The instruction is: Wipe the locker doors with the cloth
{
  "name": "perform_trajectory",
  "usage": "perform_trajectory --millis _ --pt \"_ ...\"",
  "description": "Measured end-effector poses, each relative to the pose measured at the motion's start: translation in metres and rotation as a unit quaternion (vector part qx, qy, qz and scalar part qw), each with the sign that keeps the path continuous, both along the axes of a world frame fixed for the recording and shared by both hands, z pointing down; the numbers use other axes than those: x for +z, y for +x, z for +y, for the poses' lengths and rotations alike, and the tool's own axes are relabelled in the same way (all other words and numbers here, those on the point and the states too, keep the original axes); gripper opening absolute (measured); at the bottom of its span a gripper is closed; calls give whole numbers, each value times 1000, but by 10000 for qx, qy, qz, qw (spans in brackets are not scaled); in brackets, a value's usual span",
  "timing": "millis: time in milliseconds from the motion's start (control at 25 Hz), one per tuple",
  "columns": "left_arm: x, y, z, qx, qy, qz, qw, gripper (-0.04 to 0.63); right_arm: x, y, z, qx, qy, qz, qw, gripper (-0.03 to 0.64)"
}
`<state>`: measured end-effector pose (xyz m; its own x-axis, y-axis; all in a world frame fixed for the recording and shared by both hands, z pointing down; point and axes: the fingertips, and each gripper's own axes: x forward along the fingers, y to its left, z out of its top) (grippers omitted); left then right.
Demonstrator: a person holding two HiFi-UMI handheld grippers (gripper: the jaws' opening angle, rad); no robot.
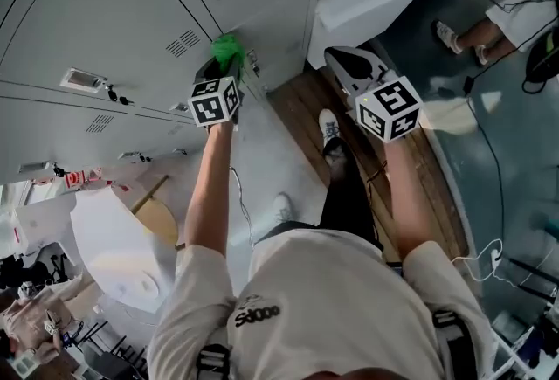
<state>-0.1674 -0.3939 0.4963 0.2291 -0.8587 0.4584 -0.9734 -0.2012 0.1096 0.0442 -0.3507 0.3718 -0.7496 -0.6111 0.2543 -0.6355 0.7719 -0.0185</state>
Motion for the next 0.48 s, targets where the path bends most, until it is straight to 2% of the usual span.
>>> perform_trajectory --millis 240,480 --pt "26 9 -42 -108 -237 261 9993 137 21 -1 -37 -8 -76 40 10000 9" --pt "31 59 -78 369 -239 483 9979 137 35 20 -50 296 -215 22 9993 9"
